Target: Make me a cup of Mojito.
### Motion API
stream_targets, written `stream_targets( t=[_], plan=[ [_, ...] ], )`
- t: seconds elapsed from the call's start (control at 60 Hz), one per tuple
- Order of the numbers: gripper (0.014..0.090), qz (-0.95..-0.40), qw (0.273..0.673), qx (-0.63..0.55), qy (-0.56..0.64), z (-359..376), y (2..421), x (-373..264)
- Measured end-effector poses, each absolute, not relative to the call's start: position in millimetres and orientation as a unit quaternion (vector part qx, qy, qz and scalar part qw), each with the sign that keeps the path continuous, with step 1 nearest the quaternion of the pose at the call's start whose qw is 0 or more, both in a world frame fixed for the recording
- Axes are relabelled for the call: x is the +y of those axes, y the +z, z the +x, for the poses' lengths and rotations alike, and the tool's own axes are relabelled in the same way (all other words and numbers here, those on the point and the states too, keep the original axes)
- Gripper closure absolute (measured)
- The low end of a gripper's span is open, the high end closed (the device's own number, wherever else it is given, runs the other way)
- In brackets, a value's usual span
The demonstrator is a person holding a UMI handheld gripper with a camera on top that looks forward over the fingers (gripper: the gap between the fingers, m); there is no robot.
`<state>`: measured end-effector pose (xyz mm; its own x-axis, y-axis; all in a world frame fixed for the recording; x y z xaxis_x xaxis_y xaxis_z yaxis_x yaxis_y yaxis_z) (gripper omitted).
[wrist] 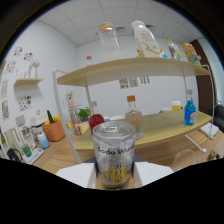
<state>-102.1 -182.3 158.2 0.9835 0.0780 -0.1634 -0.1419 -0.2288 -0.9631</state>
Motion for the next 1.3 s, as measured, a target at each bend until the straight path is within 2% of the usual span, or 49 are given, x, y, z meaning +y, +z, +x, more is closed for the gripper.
stream_targets(
  t=[0.183, 0.367, 0.9, 0.933, 0.983, 1.05, 1.067, 1.3],
  plan=[
    [0.0534, -0.806, 0.589, 0.005, 0.066, -110, 103, -180],
    [0.0532, -0.823, 0.566, -0.009, 0.056, -115, 73, -185],
    [0.0501, -0.825, 0.562, -0.038, 0.044, -119, 63, -202],
    [0.0479, -0.831, 0.553, -0.038, 0.047, -119, 59, -203],
    [0.0401, -0.837, 0.543, -0.038, 0.049, -118, 56, -205],
    [0.0203, -0.84, 0.54, -0.036, 0.051, -117, 61, -209],
    [0.018, -0.84, 0.539, -0.035, 0.051, -116, 64, -210],
    [0.0201, -0.841, 0.537, -0.045, 0.058, -119, 121, -247]
  ],
)
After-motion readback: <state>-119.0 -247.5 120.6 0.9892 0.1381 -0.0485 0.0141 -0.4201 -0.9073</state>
